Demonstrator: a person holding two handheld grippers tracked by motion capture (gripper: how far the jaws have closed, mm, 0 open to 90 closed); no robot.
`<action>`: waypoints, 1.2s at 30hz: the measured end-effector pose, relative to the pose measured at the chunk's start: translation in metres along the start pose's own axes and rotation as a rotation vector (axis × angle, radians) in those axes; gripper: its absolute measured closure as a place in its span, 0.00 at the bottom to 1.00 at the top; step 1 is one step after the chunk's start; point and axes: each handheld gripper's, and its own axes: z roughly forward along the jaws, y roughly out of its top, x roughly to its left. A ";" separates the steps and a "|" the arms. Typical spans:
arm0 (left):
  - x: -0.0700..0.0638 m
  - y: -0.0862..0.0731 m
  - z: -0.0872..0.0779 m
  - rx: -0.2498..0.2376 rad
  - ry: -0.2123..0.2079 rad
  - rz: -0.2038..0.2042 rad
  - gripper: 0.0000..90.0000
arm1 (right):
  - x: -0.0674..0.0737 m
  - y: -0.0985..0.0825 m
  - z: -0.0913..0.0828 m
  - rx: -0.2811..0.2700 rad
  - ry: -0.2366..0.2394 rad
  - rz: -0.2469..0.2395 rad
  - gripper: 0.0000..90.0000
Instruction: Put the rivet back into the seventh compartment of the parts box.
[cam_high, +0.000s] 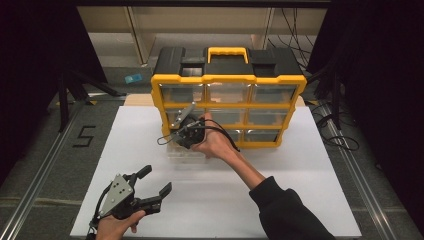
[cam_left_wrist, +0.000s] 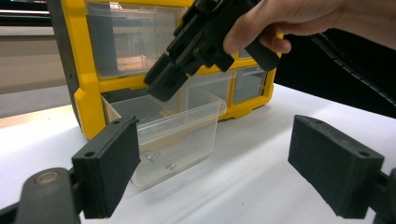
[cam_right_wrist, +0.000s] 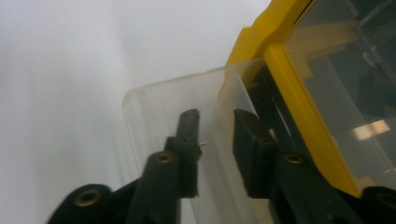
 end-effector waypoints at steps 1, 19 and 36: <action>0.000 0.000 0.000 0.000 0.000 0.000 0.18 | 0.000 0.000 -0.002 -0.005 0.000 0.013 0.67; 0.000 0.000 0.000 0.004 0.004 0.005 0.18 | 0.010 -0.030 -0.049 -0.131 -0.048 0.056 0.39; 0.000 0.000 0.000 0.004 0.004 0.007 0.18 | 0.023 -0.080 -0.080 -0.264 -0.041 0.116 0.34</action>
